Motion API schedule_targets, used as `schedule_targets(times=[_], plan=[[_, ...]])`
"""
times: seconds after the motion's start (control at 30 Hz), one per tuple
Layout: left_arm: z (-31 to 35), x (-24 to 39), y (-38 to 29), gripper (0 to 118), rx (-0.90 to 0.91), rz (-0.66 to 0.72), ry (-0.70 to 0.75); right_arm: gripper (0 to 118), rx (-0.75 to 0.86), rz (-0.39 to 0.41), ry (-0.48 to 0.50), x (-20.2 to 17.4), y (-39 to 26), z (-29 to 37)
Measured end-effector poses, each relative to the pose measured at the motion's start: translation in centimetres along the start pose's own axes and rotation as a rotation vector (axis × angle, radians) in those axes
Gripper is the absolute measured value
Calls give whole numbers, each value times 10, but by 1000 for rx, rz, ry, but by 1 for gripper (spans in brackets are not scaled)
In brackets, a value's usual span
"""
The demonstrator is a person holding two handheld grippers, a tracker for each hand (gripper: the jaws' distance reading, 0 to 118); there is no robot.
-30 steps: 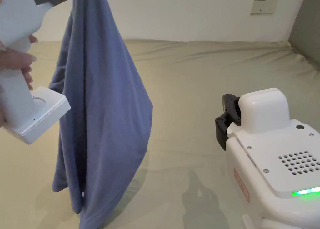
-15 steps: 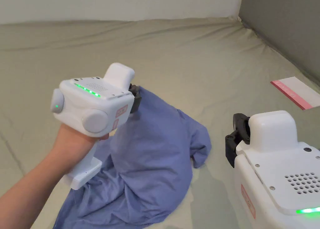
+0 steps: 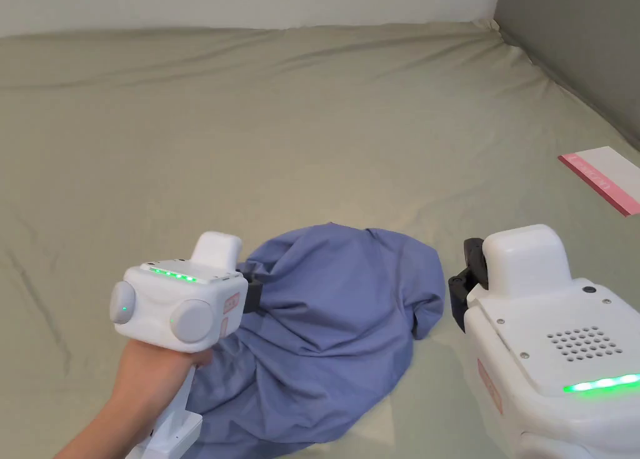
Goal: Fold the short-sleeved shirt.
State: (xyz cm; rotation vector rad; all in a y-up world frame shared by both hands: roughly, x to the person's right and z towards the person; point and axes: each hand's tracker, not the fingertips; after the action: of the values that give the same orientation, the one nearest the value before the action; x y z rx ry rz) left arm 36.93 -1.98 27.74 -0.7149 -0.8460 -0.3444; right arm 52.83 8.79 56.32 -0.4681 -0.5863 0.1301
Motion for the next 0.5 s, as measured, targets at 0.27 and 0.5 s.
schedule_targets(times=[0.27,0.5], plan=[[160,-35,22,107,423,75,102,2,161,21,40,-16,54,28],[280,-32,-4,108,712,159,324,2,299,13,94,-47,89,62]])
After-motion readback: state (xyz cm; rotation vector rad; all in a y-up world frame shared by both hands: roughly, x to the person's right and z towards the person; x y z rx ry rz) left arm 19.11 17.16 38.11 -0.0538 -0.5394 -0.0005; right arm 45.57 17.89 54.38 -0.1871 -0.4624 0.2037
